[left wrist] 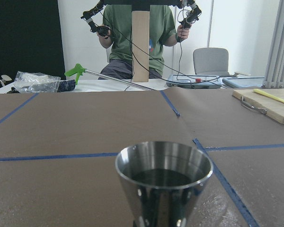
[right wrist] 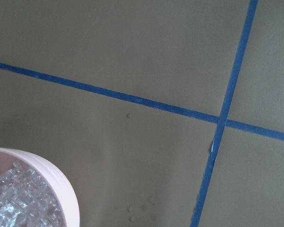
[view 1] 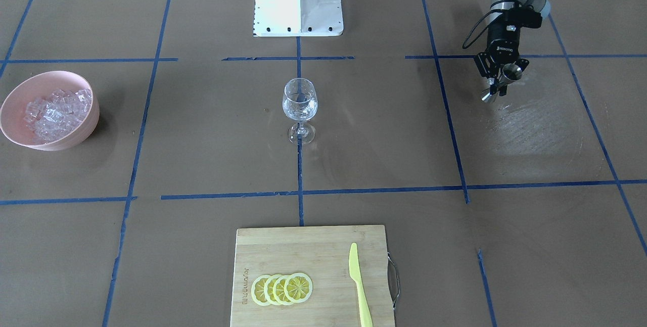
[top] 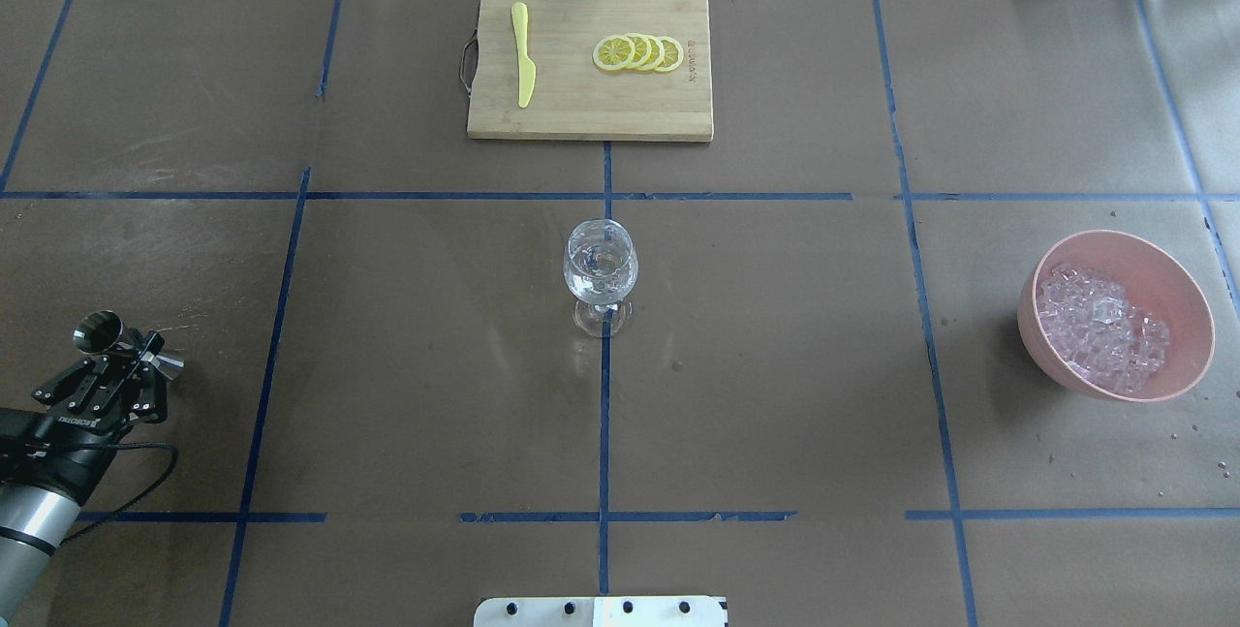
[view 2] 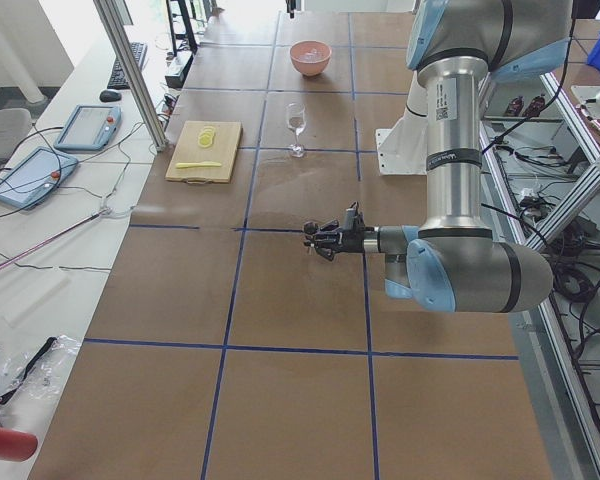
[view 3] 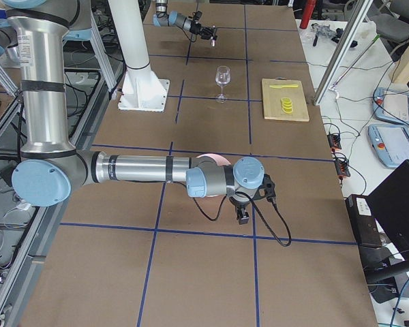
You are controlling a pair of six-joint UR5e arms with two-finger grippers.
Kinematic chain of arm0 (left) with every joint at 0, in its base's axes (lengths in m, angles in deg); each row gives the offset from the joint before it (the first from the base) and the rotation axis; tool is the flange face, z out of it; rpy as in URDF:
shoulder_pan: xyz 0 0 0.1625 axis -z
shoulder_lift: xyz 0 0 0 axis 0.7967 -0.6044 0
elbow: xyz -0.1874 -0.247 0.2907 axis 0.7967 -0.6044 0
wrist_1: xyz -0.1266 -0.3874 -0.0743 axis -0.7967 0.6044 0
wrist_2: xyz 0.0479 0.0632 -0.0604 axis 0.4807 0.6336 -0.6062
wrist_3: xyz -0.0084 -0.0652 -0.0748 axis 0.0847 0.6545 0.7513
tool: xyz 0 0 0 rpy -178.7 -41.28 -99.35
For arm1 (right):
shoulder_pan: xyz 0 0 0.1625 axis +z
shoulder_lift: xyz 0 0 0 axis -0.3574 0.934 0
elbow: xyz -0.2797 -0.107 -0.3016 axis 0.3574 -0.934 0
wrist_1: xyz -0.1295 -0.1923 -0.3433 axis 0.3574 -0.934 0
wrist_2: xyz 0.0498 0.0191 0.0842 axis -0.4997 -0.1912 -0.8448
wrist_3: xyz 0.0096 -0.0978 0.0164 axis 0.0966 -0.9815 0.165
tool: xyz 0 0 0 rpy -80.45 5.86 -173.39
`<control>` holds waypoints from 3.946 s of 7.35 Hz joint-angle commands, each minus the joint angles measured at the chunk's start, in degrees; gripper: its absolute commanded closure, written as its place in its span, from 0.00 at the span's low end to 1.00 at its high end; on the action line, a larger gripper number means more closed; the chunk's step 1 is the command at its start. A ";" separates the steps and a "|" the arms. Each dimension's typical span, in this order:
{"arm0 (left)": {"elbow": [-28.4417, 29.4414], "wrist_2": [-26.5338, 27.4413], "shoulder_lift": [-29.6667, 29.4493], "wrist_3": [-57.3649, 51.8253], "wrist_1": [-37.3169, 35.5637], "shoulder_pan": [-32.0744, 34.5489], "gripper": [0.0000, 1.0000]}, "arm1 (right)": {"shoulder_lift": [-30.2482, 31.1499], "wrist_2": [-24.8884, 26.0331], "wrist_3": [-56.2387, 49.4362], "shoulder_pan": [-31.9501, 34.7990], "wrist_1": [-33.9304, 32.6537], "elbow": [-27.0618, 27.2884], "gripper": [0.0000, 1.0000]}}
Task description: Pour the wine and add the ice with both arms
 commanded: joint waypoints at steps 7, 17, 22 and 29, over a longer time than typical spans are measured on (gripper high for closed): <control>-5.61 -3.52 -21.87 -27.45 -2.30 2.10 1.00 | -0.12 0.09 -0.02 0.00 0.01 0.36 0.00; -16.93 -32.05 -30.67 -34.65 -41.02 13.69 1.00 | -0.13 0.09 -0.11 0.00 0.01 0.36 0.00; -22.57 -39.56 -38.22 -45.19 -68.29 16.08 1.00 | -0.12 0.09 -0.11 -0.09 0.01 0.27 0.00; -22.49 -39.12 -43.24 -57.51 -79.57 17.22 1.00 | -0.04 0.09 -0.11 -0.35 0.01 0.10 0.00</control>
